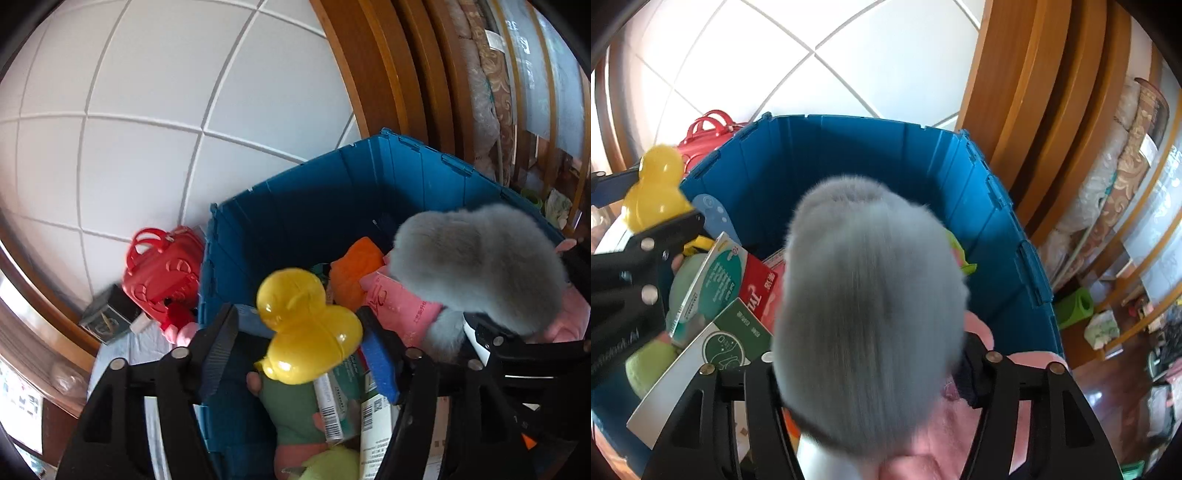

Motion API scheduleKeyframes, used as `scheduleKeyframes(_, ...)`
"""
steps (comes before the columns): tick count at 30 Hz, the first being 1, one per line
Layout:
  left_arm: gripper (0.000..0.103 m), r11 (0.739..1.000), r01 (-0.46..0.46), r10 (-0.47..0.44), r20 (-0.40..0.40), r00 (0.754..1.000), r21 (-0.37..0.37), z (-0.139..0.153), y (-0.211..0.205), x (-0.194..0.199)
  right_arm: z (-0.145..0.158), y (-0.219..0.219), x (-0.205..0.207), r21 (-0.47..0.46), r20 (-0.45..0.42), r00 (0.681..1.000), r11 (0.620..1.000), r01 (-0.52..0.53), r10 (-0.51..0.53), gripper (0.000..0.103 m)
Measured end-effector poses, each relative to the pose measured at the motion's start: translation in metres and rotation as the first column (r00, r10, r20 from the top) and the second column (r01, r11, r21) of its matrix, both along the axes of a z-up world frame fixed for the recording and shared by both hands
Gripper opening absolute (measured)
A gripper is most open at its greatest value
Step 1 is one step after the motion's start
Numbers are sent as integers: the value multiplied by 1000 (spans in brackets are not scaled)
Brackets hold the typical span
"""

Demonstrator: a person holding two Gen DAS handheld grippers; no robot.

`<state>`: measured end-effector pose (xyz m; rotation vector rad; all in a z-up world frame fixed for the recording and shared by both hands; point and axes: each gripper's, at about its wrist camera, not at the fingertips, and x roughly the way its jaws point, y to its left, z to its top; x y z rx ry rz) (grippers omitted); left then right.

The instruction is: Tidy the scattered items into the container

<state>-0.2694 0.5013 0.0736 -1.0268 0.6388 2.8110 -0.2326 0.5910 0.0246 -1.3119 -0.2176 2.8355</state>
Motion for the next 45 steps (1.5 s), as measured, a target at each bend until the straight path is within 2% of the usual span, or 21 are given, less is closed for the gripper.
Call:
scheduleKeyframes(4,72,1000,-3,3,-17,1000,-25,6,-2,2,6,-2,4,5,-17,1000,1000,-13,13,69)
scheduleKeyframes(5,73,1000,-2,1,-17,1000,-28,6,-3,3,6,2,4,4,-27,1000,1000,-13,13,72)
scheduleKeyframes(6,74,1000,-2,1,-20,1000,-31,7,-5,3,8,1,6,2,-31,999,1000,-14,14,81)
scheduleKeyframes(8,76,1000,-5,5,-24,1000,-30,7,-9,4,12,0,8,2,-43,999,1000,-17,17,86)
scheduleKeyframes(19,78,1000,1,-1,-18,1000,10,10,-33,-1,18,-24,7,28,-51,999,1000,-15,16,89)
scheduleKeyframes(23,78,1000,-7,7,-7,1000,28,7,-49,-5,20,-35,4,37,-53,999,999,-6,8,93)
scheduleKeyframes(35,78,996,-41,41,13,999,80,2,-116,-11,26,-101,-15,97,-58,998,995,-3,8,94)
scheduleKeyframes(39,78,986,-18,15,22,1000,166,9,-144,-14,29,-123,-17,94,-66,998,996,-10,16,94)
scheduleKeyframes(42,78,980,1,5,-33,999,197,24,-159,-11,40,-134,-15,99,-89,996,995,9,0,94)
scheduleKeyframes(45,78,983,1,13,-76,997,182,37,-170,-4,58,-147,-8,102,-136,991,994,24,-10,94)
